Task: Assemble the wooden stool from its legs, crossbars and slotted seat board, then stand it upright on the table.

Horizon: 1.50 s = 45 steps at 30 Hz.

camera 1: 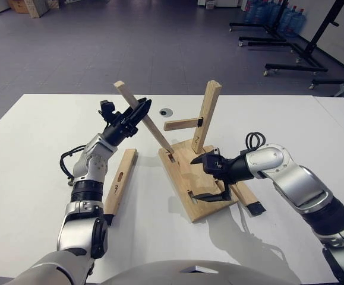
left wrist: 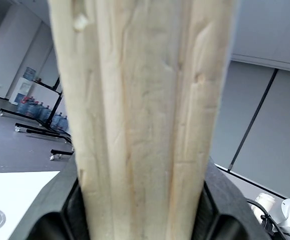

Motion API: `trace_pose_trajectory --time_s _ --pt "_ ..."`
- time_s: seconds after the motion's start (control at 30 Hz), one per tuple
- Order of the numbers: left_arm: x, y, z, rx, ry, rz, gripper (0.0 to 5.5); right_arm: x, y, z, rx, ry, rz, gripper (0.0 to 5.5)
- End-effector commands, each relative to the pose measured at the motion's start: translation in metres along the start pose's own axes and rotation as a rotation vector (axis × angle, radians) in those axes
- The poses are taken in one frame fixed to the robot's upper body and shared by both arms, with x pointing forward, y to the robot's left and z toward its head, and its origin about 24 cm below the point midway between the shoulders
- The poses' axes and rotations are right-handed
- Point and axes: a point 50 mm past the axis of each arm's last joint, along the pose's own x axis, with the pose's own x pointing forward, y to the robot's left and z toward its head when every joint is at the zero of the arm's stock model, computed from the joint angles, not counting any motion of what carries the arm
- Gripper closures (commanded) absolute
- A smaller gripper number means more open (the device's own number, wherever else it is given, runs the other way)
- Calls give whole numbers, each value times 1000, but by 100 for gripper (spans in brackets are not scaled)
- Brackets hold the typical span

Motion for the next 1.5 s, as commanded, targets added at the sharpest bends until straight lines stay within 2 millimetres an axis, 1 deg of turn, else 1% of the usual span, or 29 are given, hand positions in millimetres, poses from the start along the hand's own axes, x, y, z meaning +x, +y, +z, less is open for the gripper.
trace_pose_trajectory --time_s 0.03,0.23,0.4,0.47,0.67,0.87,1.1,1.27,1.37,1.5 --pt "7 -6 -1 15 25 -23 348 0 0 4 -5 -3 -3 10" --pt "3 -11 -6 59 83 20 348 2 1 3 5 -9 -3 10" --pt "-3 -10 -12 90 128 52 348 3 4 2 14 -13 -8 10" --pt "-2 -11 -15 109 155 62 348 3 5 2 17 -14 -9 10" --pt "3 -13 -15 141 179 60 348 6 8 3 21 -22 -9 10" --pt "3 -15 -20 107 168 50 348 7 9 4 22 -26 -7 10" --pt "10 -19 -18 57 139 13 348 8 9 4 22 -27 -4 10" --pt "6 -13 -25 55 165 25 348 8 9 4 25 -28 -6 10" --pt "7 -9 -19 67 163 23 348 8 9 5 20 -29 0 10" --pt "14 -5 -8 99 161 5 348 9 9 6 17 -32 3 10"
